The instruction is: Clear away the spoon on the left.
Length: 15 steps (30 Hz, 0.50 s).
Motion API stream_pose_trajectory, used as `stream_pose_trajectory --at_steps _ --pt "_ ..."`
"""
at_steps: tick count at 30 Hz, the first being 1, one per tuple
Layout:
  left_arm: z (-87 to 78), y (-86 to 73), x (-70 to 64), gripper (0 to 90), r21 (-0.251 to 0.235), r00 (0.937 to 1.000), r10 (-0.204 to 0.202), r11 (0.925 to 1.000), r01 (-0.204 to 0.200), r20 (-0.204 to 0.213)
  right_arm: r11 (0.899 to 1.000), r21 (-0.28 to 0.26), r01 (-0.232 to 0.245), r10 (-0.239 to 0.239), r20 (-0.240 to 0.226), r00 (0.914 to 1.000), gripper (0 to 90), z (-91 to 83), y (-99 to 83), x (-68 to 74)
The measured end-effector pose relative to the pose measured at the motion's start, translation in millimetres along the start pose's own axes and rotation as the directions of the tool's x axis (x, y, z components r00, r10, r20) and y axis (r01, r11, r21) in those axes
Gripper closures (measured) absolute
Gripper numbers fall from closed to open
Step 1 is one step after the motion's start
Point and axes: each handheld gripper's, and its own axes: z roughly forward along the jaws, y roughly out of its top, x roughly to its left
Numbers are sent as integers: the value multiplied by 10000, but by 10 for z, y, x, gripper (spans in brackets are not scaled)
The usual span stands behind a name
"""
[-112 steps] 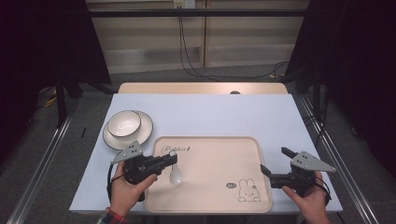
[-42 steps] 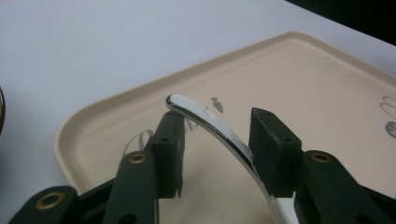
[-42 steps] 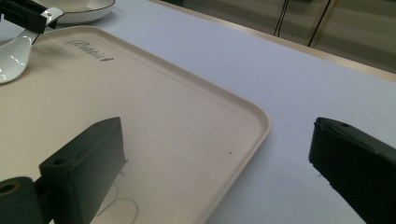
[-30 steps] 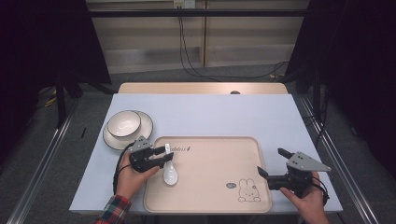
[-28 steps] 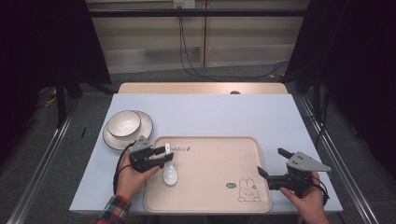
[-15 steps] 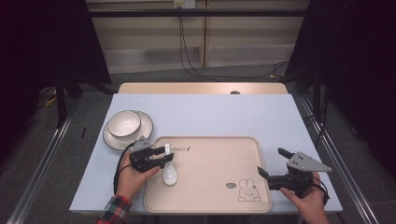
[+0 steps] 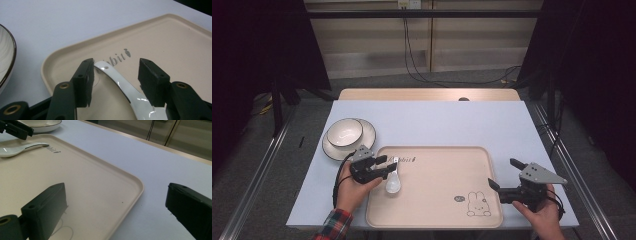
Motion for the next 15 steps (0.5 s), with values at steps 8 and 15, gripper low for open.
stream_pose_trajectory --at_steps 8,15 --pt "-12 14 -4 400 -186 10000 96 9998 -96 -7 10000 -32 16 -16 65 10000 30 -1 -7 -20" --pt "-30 28 7 288 -539 10000 5 9985 -5 -3 10000 7 -50 50 10 10000 31 -3 -11 -31"
